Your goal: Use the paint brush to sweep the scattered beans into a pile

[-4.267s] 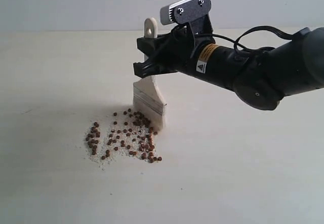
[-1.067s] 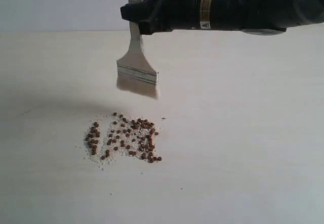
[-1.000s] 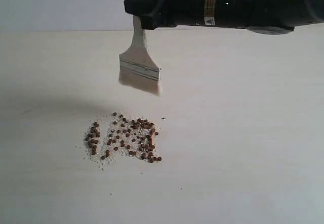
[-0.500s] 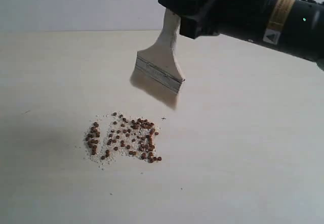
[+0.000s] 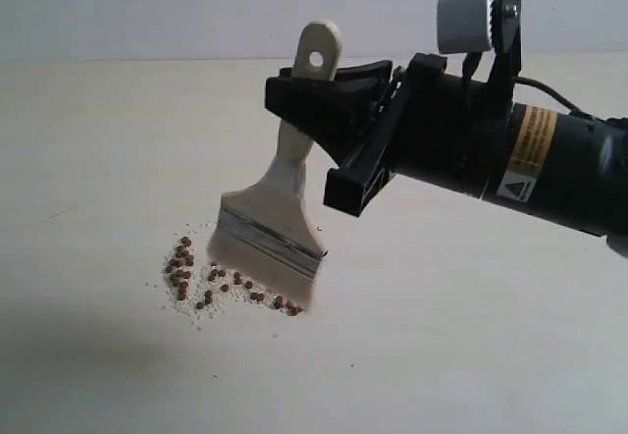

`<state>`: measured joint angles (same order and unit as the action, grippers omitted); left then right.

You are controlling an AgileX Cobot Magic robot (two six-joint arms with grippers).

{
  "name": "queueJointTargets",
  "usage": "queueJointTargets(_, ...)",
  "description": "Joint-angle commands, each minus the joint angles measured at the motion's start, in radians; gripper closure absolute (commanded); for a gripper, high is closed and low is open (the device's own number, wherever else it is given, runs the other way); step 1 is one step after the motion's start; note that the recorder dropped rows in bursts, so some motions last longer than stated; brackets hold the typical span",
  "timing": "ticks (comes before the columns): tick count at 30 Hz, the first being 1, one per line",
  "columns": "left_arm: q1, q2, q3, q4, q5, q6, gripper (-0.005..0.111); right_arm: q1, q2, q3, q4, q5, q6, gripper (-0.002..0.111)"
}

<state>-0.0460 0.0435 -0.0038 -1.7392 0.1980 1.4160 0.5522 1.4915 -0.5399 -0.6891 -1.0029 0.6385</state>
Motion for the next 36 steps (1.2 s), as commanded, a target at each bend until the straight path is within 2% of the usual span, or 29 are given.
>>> queueJointTargets(1,-0.005,-0.007,0.004,-0.005,0.002,-0.002,0.107,0.064,0.04,0.004,0.091,-0.029,-0.044,0.108)
queueJointTargets(7,-0.005,-0.007,0.004,-0.005,0.002,-0.002,0.107,0.112,0.169,-0.034,0.157,-0.077,-0.088,0.108)
queueJointTargets(11,-0.005,-0.007,0.004,-0.005,0.002,-0.002,0.107,0.112,0.268,-0.113,0.081,-0.077,0.037,0.108)
queueJointTargets(15,-0.005,-0.007,0.004,-0.005,0.002,-0.002,0.107,0.112,0.314,-0.165,-0.013,-0.098,0.044,0.108)
queueJointTargets(18,-0.005,-0.007,0.004,-0.005,0.002,-0.002,0.107,0.142,0.38,-0.208,-0.008,-0.123,0.052,0.108)
queueJointTargets(22,-0.005,-0.007,0.004,-0.005,0.002,-0.002,0.107,0.192,0.438,-0.257,0.087,-0.02,0.046,0.108)
queueJointTargets(26,-0.005,-0.007,0.004,-0.005,0.002,-0.002,0.107,0.192,0.444,-0.294,0.1,0.091,0.038,0.108)
queueJointTargets(28,-0.005,-0.007,0.004,-0.005,0.002,-0.002,0.107,0.192,0.444,-0.297,0.195,0.147,-0.06,0.108)
queueJointTargets(36,-0.005,-0.007,0.004,-0.005,0.002,-0.002,0.107,0.192,0.444,-0.297,0.385,0.193,-0.244,0.108)
